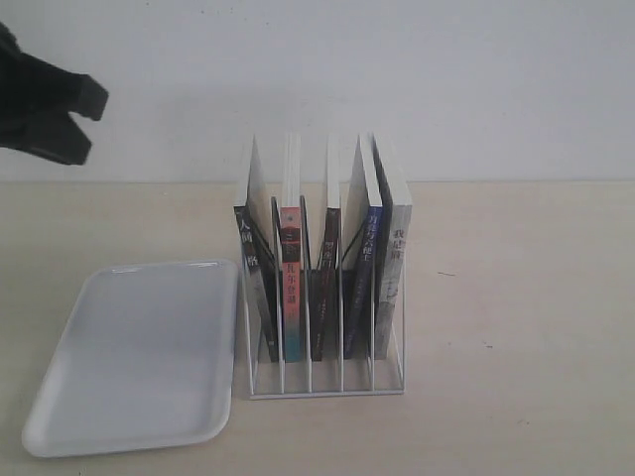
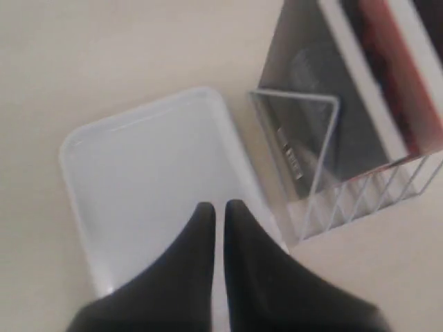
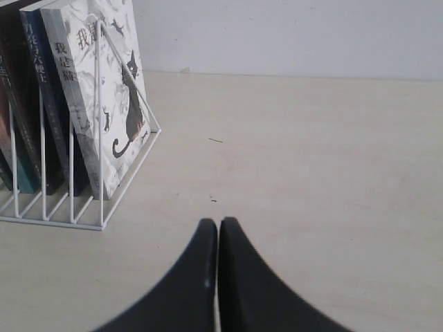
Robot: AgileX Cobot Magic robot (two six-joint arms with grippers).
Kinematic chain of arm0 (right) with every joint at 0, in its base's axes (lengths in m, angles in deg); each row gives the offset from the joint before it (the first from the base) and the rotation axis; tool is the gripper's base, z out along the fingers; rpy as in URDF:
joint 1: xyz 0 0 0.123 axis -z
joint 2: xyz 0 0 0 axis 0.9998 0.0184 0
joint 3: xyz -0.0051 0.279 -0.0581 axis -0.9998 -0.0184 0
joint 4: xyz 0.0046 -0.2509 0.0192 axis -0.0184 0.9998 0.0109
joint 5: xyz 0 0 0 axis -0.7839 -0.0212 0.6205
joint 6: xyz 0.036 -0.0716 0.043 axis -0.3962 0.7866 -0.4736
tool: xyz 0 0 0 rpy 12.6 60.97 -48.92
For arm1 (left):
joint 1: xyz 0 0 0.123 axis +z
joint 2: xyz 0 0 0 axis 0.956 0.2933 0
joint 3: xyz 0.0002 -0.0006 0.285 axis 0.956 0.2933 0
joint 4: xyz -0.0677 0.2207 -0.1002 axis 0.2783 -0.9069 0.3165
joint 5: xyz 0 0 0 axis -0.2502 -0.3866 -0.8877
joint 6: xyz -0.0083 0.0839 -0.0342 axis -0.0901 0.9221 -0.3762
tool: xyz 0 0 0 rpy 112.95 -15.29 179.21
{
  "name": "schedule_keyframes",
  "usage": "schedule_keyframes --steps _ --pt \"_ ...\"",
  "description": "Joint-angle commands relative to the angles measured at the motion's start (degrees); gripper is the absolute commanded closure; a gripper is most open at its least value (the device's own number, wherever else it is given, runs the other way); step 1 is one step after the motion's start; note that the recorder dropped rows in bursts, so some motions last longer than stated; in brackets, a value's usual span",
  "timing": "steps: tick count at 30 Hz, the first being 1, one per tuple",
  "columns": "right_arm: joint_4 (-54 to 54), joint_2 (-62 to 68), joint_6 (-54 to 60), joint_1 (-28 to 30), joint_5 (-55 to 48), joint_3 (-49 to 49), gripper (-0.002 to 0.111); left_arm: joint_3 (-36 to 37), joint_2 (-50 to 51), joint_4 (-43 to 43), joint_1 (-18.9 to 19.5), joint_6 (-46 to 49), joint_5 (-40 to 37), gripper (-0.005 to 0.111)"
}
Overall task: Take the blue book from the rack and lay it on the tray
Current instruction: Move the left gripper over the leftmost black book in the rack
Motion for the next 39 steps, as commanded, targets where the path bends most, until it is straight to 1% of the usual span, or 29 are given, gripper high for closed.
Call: schedule_keyframes --steps 1,4,7,9,12,15,24,31,39 --pt "0.0 -0.2 0.3 0.2 0.5 0.1 0.108 0.5 1.7 5.0 -3.6 -0.8 9.2 0.102" --pt "0.0 -0.2 0.3 0.2 0.5 0.1 0.108 0.5 3.7 5.2 -5.9 -0.8 13.5 0.095" --pt "0.0 -0.2 0.3 0.2 0.5 0.1 0.108 0.5 6.0 5.2 -7.2 -0.8 16.4 0.082" --pt "0.0 -0.2 0.3 0.2 0.5 0.1 0.108 0.5 7.6 5.2 -7.2 -0.8 18.3 0.072" --pt "0.0 -0.2 0.3 0.2 0.5 0.1 0.108 0.0 9.7 6.7 -7.2 -0.8 19.5 0.063" --pt "0.0 -0.2 0.3 0.2 0.5 0.1 0.108 -2.2 11.6 10.4 -7.2 -0.8 18.7 0.063" --pt "0.0 -0.2 0.3 0.2 0.5 0.1 0.108 -8.5 18.6 12.7 -7.2 -0.8 15.0 0.063" --pt "0.0 -0.2 0.3 0.2 0.5 0.1 0.108 -8.5 21.5 12.6 -7.2 -0.5 15.2 0.063" --pt "0.0 -0.2 0.3 0.2 0.5 0.1 0.108 -8.5 21.8 12.6 -7.2 -0.5 16.0 0.063"
